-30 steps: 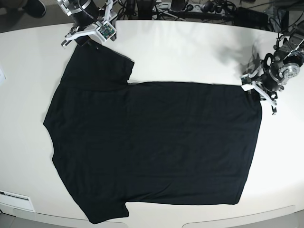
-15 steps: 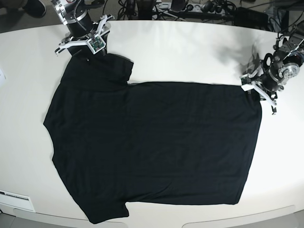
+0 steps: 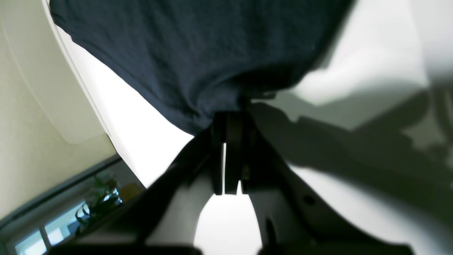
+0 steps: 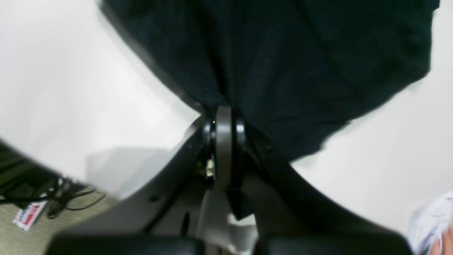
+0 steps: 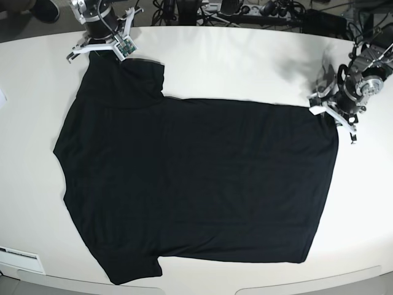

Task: Fold the T-shirt properly
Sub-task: 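Grasp the shoulder corners with both grippers and pull the shirt toward the robot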

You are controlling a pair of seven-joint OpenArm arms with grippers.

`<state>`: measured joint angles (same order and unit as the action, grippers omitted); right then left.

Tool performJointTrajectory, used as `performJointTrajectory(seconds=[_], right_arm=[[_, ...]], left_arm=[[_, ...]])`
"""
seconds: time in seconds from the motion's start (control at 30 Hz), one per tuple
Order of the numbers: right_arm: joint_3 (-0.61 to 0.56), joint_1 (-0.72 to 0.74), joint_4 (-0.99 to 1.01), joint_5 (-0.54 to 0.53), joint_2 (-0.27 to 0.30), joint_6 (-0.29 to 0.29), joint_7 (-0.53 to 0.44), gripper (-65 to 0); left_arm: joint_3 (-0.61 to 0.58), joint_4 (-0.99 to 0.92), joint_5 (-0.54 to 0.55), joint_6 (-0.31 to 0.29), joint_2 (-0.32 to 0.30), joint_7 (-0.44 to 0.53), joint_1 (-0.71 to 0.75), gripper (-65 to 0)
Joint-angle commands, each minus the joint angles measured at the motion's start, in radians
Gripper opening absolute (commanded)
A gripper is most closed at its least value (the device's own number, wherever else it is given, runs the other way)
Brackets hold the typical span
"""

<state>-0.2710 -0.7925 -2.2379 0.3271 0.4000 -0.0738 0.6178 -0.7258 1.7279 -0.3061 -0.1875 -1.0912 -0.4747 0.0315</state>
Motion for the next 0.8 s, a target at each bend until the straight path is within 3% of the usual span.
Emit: performJointTrajectory(seconds=[0.0, 0.2, 0.47, 0.6, 0.77], right_arm=[[0.004, -0.029, -0.049, 0.021, 0.019, 0.027, -0.01, -65.0], [0.004, -0.166, -0.118, 0.086, 0.106, 0.087, -0.01, -65.0], [0.003, -0.307, -0.118, 0.1, 0.135, 0.137, 0.023, -65.0], [0.004, -0.357, -0.118, 0.1, 0.135, 0.137, 0.023, -65.0], [0.003, -0.418, -0.118, 0.1, 0.135, 0.138, 0.024, -65.0]], left_arm=[[-0.006, 0.041, 0.027, -0.026, -0.027, -0.006, 0.022, -65.0], [-0.006, 0.261, 0.026, 0.031, -0.113, -0.105, 0.129, -65.0], [-0.006, 0.36, -0.1, 0.108, -0.209, -0.208, 0.308, -65.0], [-0.006, 0.37, -0.146, 0.14, -0.214, -0.28, 0.404, -65.0], [-0.006, 0.373, -0.219, 0.187, -0.213, -0.287, 0.531, -65.0]])
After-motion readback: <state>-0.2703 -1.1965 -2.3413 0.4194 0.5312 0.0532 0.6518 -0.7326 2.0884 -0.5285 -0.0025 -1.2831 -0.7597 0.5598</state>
